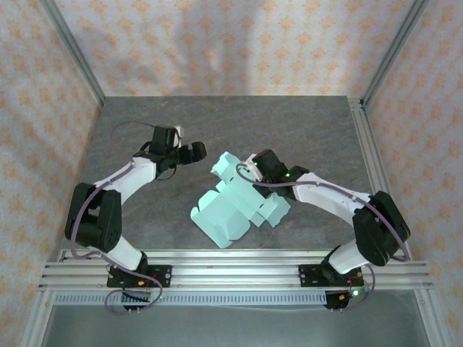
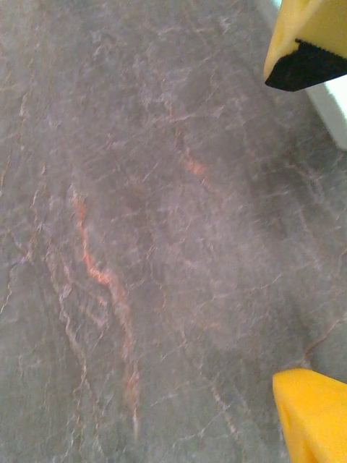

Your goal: Fold the paper box

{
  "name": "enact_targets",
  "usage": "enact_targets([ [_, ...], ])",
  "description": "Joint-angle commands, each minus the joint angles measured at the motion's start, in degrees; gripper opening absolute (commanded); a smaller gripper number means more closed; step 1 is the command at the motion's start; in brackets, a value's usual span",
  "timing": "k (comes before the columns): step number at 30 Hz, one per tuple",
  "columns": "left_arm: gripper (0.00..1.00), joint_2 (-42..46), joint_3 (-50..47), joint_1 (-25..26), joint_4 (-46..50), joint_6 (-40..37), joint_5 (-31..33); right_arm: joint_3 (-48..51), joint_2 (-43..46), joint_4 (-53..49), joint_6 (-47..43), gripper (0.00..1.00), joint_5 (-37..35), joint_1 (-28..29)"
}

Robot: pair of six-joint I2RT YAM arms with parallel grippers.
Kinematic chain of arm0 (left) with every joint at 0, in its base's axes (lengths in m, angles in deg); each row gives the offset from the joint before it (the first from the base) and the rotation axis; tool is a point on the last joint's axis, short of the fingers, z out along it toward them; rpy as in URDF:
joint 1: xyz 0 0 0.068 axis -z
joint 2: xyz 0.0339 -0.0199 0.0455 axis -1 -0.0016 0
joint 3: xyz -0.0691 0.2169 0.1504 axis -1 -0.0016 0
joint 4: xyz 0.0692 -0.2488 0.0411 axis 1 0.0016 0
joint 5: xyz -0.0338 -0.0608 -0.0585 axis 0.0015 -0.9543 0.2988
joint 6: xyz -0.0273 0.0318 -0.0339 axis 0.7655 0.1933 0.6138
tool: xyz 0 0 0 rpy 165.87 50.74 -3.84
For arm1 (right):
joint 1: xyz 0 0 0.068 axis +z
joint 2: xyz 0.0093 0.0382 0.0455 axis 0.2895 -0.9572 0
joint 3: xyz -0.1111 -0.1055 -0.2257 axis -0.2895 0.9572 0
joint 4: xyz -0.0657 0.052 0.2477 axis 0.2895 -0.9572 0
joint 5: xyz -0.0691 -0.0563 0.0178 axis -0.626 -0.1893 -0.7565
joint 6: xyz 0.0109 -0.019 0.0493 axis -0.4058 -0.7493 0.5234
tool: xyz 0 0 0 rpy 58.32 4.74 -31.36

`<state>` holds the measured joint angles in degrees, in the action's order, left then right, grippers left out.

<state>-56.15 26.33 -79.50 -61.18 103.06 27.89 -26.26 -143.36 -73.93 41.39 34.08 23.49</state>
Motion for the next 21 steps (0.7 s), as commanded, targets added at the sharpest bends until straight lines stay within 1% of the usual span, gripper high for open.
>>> enact_targets([
  [1,1.00,-2.12,2.81,-1.09,1.32,-0.92,-1.07,-1.79,2.40,-1.38,-5.93,0.00,-8.67,1.25],
  [5,1.00,-3.59,3.76,-1.32,0.55,-1.57,-1.30,-2.10,3.38,-1.20,-8.63,0.00,-10.83,2.18],
  [9,1.00,-4.00,2.85,-1.26,-1.80,-2.06,-2.32,-1.56,3.73,-1.48,-12.32,0.00,-16.24,4.86],
  [13,1.00,-5.64,3.84,-1.27,-1.54,-4.00,-2.99,0.20,5.20,0.15,-14.98,0.00,-19.38,6.81],
  [16,1.00,-7.54,4.45,-1.23,-3.07,-4.08,-3.88,3.02,6.21,5.36,-19.36,0.00,-21.89,8.16],
  [21,1.00,-11.62,5.32,-0.90,-5.08,-2.95,-7.10,6.41,4.96,15.88,-25.96,0.00,-29.30,10.41],
])
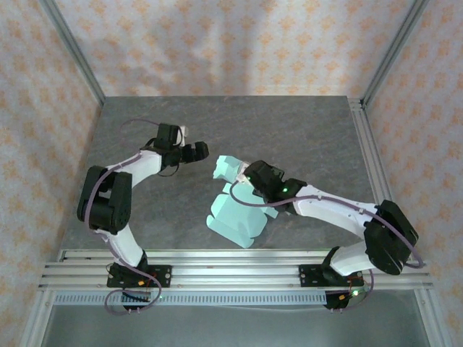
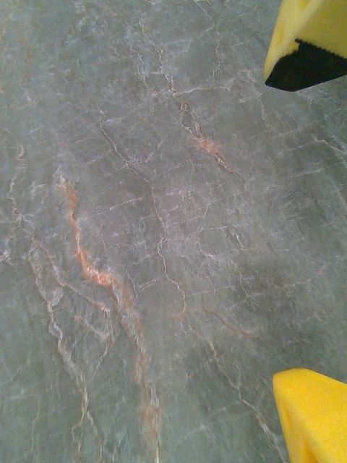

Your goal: Fold the paper box

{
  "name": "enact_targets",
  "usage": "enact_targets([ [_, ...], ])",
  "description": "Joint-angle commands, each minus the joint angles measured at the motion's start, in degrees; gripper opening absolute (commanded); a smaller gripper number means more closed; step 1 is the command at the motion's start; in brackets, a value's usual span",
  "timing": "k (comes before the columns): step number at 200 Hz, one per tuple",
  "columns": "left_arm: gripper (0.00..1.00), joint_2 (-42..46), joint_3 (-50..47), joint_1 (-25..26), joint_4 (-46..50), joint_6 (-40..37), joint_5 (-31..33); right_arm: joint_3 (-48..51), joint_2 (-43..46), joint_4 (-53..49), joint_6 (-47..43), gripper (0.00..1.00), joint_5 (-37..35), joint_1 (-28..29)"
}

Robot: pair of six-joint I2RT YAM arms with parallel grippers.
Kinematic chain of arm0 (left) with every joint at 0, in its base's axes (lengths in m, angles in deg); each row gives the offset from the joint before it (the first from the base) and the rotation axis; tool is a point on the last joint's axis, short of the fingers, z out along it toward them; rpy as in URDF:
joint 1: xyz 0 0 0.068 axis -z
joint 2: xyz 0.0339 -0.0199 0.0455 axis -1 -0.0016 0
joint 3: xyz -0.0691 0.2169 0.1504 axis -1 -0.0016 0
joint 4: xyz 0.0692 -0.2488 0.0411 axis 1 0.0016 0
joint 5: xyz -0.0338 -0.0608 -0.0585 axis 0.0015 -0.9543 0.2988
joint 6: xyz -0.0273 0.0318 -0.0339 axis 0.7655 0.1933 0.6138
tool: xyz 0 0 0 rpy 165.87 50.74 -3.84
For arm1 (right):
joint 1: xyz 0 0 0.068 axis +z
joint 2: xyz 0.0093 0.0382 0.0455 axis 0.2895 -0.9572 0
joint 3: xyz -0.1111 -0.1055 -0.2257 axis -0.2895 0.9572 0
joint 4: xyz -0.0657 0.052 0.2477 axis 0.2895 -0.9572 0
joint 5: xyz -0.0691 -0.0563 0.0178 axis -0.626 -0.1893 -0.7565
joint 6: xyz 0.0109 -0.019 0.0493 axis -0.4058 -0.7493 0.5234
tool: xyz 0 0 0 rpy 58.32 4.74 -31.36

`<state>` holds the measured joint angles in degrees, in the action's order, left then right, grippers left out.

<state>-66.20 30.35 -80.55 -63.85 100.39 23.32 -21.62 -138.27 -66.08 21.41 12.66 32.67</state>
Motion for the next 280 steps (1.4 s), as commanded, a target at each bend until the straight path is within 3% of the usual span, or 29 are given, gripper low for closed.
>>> enact_targets([
  [1,1.00,-2.09,1.29,0.34,-2.63,-0.21,-2.85,2.39,-0.54,9.88,-7.28,0.00,-9.21,1.61],
  [63,0.96,-4.36,0.71,4.52,-4.18,-0.92,-5.79,5.95,-3.81,22.72,-16.91,0.00,-15.40,2.89],
  [117,0.93,-4.40,0.27,7.02,-5.31,-2.65,-8.70,6.36,-4.95,23.22,-16.55,0.00,-14.65,2.88],
  [177,0.92,-1.10,-4.09,8.21,-7.11,-2.80,-8.78,6.23,-6.92,22.11,-14.49,0.00,-14.75,2.86],
  [280,0.92,0.42,-7.63,8.39,-8.54,-3.40,-8.15,8.98,-13.13,39.59,-26.10,0.00,-20.23,2.96],
])
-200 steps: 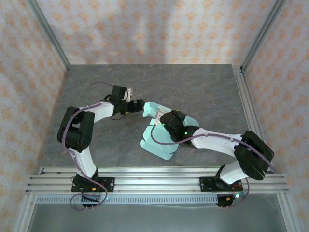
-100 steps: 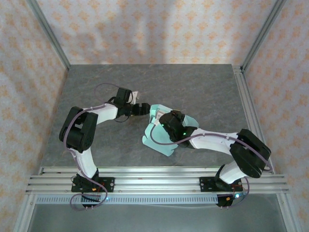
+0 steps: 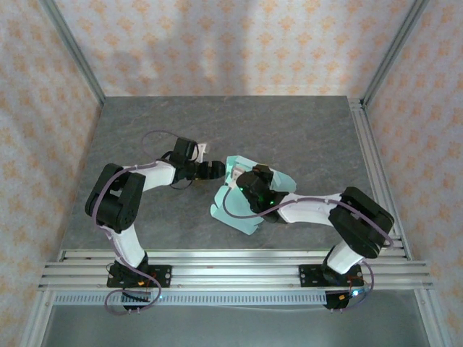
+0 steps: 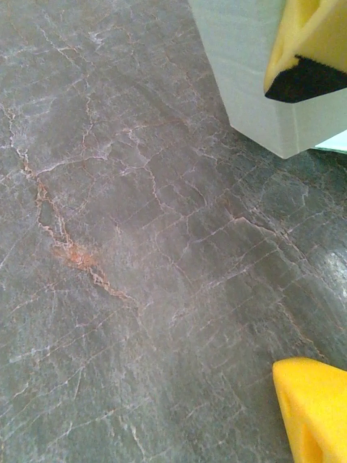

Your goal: Fold the paper box

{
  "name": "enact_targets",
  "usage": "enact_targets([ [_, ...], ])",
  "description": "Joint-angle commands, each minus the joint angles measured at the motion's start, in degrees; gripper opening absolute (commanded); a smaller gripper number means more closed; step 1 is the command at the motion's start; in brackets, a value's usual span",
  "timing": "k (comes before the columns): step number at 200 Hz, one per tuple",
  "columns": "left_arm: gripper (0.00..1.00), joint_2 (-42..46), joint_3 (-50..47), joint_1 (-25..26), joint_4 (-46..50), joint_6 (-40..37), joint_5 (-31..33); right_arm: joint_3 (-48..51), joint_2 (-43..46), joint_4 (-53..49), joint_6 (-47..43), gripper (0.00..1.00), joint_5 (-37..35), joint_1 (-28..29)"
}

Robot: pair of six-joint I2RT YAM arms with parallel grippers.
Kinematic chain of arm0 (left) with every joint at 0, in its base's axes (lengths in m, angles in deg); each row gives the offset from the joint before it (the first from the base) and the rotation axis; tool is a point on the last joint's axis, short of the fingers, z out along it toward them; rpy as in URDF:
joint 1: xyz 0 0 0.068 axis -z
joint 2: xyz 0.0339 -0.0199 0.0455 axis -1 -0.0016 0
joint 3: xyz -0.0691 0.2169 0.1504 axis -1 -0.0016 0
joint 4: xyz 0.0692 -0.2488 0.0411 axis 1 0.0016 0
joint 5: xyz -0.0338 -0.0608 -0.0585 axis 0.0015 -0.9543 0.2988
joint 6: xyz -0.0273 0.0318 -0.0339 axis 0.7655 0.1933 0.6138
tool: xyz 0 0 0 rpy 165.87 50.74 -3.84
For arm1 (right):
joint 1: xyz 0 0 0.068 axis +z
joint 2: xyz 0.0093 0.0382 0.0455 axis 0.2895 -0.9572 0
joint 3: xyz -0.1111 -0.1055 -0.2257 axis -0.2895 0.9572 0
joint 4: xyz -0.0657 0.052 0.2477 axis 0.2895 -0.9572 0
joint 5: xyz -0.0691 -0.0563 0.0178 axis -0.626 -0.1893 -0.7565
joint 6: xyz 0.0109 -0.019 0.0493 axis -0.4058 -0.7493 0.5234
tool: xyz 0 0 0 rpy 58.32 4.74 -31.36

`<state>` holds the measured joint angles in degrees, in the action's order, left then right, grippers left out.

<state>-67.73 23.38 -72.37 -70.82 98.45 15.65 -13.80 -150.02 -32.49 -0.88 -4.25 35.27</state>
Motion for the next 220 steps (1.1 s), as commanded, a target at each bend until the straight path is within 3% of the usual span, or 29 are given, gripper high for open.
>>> enact_targets([
  [1,0.92,1.93,-0.64,0.21,-1.55,-1.46,-0.48,1.23,-1.50,6.59,-4.13,0.00,-3.51,0.39],
  [46,0.92,3.21,-1.35,0.21,-1.03,-2.16,0.11,2.49,-3.53,17.80,-11.50,0.00,-5.11,1.32],
  [220,0.88,6.73,-4.83,0.48,-3.14,-5.41,-3.73,3.64,-6.19,19.75,-14.24,0.00,-1.84,1.60],
])
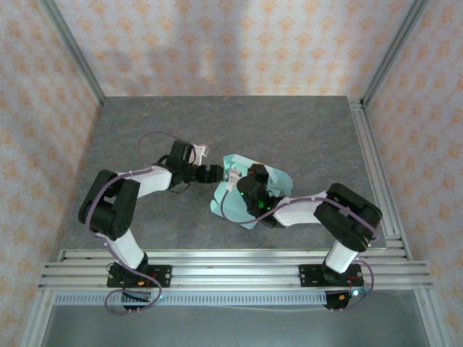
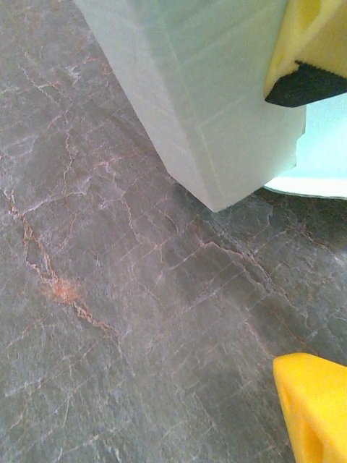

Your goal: Fold the paper box

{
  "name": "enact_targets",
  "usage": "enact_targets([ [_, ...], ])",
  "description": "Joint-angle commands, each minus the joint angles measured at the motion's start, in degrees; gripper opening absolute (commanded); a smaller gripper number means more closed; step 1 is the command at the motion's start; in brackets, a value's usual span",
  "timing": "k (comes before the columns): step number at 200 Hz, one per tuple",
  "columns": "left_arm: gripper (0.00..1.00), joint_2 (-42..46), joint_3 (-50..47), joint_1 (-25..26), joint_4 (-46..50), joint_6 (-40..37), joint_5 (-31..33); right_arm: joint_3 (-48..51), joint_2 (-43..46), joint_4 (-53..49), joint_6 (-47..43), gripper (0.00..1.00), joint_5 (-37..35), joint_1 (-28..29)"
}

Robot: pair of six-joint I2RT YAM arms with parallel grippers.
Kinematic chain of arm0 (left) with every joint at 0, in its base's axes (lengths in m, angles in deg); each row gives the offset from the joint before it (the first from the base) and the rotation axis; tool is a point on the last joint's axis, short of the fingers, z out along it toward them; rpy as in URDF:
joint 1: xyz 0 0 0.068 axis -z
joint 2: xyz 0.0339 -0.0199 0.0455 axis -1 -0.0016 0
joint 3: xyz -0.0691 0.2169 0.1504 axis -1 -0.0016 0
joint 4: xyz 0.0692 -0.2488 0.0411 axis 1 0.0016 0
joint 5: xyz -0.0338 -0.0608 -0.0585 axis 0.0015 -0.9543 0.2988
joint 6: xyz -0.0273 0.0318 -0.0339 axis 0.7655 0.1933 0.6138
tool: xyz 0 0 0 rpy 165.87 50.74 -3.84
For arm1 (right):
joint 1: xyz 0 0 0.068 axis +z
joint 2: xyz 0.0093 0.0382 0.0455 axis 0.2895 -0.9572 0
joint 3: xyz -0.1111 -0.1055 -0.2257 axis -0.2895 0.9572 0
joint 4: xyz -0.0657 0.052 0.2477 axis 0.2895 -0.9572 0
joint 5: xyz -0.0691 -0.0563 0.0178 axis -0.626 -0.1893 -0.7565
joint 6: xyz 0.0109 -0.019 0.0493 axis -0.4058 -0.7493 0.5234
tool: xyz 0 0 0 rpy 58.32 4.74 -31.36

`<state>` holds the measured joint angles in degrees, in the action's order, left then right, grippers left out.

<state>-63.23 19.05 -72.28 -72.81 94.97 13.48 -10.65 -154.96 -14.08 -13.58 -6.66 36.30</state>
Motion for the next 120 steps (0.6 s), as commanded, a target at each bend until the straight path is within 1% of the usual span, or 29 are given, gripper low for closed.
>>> enact_targets([
  [1,0.88,2.19,-0.51,0.39,-1.14,-1.94,-1.56,0.49,-1.30,1.46,-1.61,0.00,0.54,0.53],
  [55,0.84,1.26,-0.34,0.48,-1.54,-1.77,-2.35,1.18,-3.45,5.17,-4.08,0.00,0.67,0.56],
  [75,0.80,0.86,-0.17,0.57,-1.66,-1.95,-2.78,1.32,-3.70,5.44,-4.39,0.00,0.97,0.53],
  [98,0.78,0.49,0.17,0.70,-1.79,-2.39,-3.40,1.36,-3.71,5.31,-4.49,0.00,1.24,0.53],
  [103,0.75,0.44,0.23,0.79,-1.77,-2.51,-3.57,1.28,-3.72,5.14,-4.35,0.00,1.30,0.53],
  [120,0.74,0.21,0.53,1.09,-1.74,-2.99,-4.02,1.28,-3.73,4.68,-4.01,0.00,1.54,0.55],
])
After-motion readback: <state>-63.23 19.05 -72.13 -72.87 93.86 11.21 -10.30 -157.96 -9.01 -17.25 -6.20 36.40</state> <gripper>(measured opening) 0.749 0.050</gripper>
